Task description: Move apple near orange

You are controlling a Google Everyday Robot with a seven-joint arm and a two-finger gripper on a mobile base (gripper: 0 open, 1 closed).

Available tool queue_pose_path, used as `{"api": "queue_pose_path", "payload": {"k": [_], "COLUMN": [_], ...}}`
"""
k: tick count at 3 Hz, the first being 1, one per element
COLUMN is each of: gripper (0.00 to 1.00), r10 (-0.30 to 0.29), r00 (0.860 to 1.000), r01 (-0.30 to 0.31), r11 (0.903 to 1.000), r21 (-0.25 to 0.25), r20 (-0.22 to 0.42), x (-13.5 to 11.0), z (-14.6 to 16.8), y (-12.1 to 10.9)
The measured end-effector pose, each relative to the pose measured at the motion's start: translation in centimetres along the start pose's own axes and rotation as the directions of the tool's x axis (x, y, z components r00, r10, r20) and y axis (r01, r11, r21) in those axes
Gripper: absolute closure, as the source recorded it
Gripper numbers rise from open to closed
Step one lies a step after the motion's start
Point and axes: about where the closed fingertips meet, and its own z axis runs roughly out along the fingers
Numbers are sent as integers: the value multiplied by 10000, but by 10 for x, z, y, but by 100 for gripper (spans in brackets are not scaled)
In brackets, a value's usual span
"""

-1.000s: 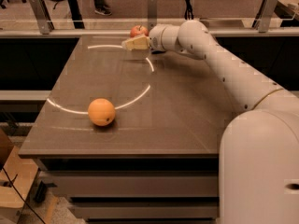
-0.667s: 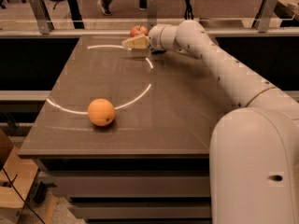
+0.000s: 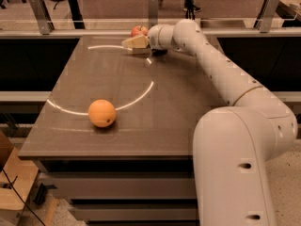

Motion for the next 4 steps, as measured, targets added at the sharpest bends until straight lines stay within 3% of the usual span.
{"api": "queue_pose_path", "payload": {"k": [1,3,4], "gripper": [16,63,86], "r10": [0,-284,-646], "r00": [10000,9995,9979], "r01": [-1,281,649], "r11": [9999,9993,9969], "r21": [-126,-257,-442], "r20": [-89,-132,94], "x": [1,-9,-30], "z": [9,7,-9], "y": [0,3,13]}}
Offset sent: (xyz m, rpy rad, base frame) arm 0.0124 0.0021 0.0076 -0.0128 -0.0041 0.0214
